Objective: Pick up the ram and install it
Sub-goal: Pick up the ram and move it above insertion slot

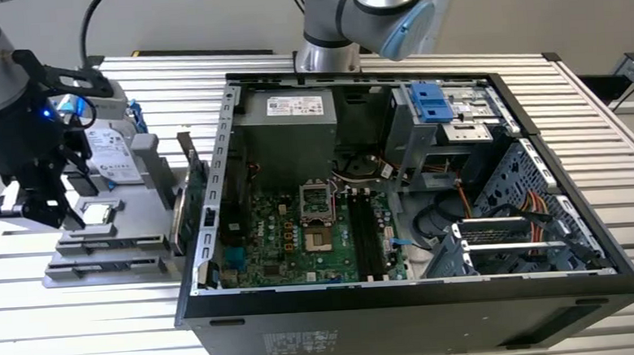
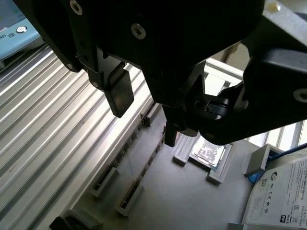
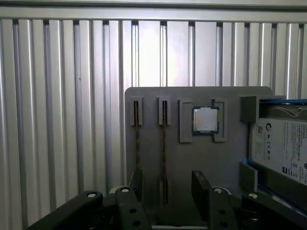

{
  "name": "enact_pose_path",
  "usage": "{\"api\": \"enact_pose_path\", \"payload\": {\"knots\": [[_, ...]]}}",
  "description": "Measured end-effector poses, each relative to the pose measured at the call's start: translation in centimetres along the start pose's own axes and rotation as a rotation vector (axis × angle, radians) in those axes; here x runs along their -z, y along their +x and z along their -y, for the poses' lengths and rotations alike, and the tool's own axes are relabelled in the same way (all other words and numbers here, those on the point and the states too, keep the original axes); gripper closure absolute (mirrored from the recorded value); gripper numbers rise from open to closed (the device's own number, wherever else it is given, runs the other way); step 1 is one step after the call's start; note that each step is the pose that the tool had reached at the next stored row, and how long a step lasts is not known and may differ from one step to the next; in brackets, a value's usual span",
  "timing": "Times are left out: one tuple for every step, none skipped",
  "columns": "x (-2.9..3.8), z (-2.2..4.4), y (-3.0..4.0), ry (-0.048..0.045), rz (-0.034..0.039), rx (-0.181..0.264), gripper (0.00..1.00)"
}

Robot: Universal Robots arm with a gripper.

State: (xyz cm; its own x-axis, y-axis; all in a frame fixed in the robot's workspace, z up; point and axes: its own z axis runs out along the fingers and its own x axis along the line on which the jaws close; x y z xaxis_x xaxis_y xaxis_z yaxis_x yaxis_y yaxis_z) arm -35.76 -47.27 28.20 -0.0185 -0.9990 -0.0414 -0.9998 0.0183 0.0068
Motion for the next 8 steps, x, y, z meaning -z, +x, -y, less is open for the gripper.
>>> {"api": "enact_pose_path", "payload": {"knots": [[-0.08,0.00,0.00,0.0000,-0.0001,0.000,0.00],[-0.16,0.00,0.01,0.0000,-0.0002,0.000,0.00],[-0.25,0.00,0.02,0.0000,-0.0002,0.000,0.00],[-0.34,0.00,0.02,-0.0001,-0.0002,0.000,0.00],[-0.44,0.00,0.03,-0.0001,-0.0002,0.000,0.00],[-0.54,0.00,0.03,0.0000,-0.0003,0.000,0.00],[-0.64,0.00,0.04,-0.0001,-0.0004,0.000,0.00],[-0.74,0.01,0.05,0.0000,-0.0004,0.000,0.00]]}}
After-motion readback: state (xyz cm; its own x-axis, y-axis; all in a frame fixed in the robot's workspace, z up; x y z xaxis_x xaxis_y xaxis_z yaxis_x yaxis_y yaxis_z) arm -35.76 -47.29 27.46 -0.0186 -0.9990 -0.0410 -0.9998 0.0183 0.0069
